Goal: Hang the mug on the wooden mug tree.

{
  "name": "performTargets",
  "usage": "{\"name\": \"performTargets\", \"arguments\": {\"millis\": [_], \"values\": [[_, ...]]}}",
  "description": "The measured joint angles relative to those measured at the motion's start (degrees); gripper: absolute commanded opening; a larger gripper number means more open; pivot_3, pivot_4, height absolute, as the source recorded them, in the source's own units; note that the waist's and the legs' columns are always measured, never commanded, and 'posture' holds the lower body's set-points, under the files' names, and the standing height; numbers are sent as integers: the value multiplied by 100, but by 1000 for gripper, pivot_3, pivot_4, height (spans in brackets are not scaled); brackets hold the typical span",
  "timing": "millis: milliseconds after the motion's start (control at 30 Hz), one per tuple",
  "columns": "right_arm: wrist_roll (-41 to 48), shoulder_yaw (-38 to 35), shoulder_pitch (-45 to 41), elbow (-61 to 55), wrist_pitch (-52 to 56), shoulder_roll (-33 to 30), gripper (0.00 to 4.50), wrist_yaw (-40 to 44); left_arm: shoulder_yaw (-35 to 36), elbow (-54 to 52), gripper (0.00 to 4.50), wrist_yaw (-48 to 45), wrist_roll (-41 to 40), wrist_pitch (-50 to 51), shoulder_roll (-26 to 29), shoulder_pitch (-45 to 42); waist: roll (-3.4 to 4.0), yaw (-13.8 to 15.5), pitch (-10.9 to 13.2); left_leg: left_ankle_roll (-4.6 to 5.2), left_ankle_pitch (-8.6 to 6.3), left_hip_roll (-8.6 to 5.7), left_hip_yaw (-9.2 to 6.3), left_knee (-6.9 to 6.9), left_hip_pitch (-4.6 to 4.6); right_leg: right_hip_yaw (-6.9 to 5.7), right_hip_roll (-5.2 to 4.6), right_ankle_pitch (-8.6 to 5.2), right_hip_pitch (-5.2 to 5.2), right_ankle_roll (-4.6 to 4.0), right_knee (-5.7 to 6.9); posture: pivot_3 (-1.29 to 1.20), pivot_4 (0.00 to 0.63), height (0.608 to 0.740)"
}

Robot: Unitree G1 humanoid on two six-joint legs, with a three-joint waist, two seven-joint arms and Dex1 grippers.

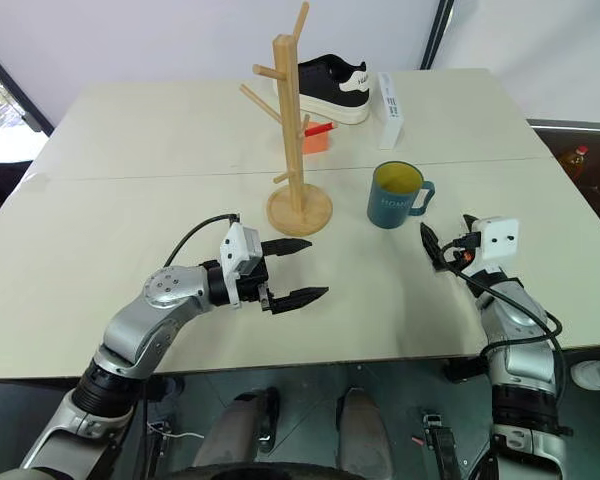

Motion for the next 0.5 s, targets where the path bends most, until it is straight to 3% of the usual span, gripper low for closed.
{"name": "performTargets", "arguments": {"millis": [500], "values": [[-415,263,-1482,2184,-777,72,4447,-48,174,-141,4500,336,67,-63,-105,144,0,-18,0,1,1,1,2,2,5,4,7,9,1,0,6,0,150,740]]}}
